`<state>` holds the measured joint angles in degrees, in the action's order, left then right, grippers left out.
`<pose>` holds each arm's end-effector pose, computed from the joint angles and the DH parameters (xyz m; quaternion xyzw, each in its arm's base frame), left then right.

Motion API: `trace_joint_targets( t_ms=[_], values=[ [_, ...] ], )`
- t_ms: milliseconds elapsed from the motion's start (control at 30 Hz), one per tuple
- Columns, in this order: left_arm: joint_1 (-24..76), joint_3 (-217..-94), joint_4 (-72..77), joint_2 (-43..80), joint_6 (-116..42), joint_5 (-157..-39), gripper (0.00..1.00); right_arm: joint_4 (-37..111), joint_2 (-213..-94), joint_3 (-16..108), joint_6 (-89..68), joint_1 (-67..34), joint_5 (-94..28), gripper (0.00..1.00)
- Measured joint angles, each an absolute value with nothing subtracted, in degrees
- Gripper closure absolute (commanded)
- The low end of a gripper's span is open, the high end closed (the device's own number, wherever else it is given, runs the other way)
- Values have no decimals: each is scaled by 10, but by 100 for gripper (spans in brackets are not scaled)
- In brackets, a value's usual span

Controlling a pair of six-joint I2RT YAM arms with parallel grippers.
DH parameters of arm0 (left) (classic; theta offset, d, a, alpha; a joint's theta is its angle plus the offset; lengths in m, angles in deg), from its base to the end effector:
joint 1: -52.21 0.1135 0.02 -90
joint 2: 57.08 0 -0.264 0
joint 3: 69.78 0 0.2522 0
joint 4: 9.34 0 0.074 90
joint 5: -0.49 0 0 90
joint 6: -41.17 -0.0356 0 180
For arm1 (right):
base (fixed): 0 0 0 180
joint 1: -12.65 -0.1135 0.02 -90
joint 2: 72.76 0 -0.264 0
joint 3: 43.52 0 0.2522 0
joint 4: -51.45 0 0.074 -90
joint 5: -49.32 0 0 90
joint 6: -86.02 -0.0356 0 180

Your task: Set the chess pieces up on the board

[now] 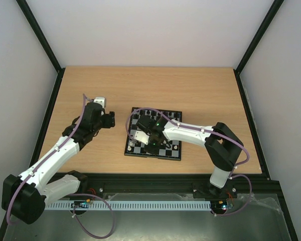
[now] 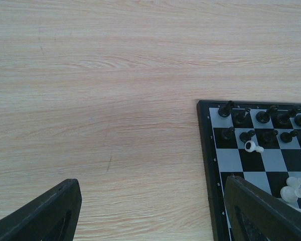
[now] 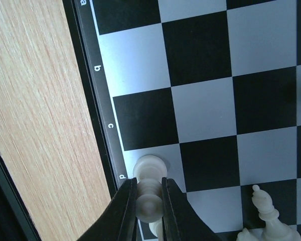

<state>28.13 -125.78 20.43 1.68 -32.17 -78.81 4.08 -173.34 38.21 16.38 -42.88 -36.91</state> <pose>0.2098 -0.0865 0.2685 0.0118 0.8741 -0.0900 0.4772 0.1969 0.2910 0.1913 -0.6067 0.7671 0.0929 0.1866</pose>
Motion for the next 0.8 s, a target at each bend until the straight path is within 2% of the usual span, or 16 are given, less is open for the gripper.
trace_joint_targets(
  t_ms=[200,500,667,800],
  values=[
    [281,-1257,204,17,-322,-788,19,46,-1733,382,157,-429,-382,72],
    [281,-1256,204,19,-323,-806,19,41,-1726,384,151,-429,-381,58],
    [279,-1254,197,28,-322,-844,34,32,-1670,392,151,-412,-367,57],
    [263,-1254,185,53,-322,-888,41,49,-1580,374,147,-333,-339,57]
  ],
)
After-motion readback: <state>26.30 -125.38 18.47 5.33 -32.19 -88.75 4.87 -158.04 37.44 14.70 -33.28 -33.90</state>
